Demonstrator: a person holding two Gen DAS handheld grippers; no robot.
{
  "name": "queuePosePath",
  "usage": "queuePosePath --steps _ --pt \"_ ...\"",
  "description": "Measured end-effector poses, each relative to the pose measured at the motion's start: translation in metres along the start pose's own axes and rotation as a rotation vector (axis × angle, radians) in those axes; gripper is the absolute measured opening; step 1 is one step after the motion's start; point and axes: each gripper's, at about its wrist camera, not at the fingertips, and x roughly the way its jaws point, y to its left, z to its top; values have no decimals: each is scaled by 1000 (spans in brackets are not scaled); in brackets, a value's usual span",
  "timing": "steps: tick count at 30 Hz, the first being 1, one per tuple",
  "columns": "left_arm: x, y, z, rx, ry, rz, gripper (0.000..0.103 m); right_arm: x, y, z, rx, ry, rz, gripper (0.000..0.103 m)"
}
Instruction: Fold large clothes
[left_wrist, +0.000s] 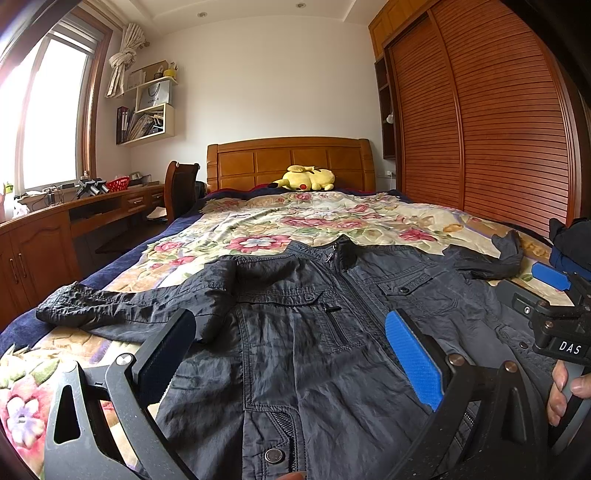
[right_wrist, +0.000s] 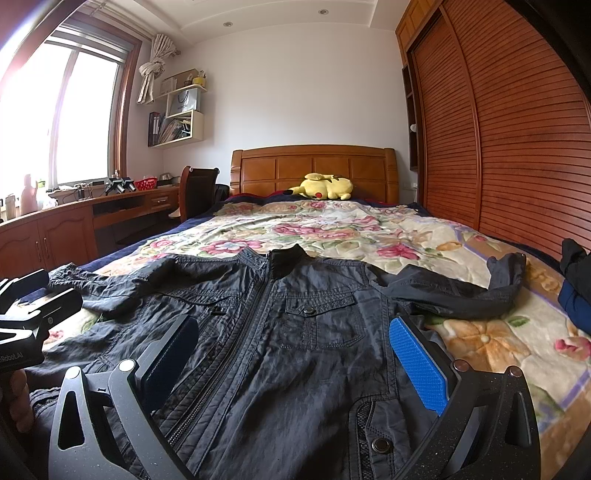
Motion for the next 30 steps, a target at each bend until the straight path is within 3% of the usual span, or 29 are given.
queuePosePath --steps 30 --pt "0 0 -1 1 1 -1 103 1 0 -1 3 1 1 103"
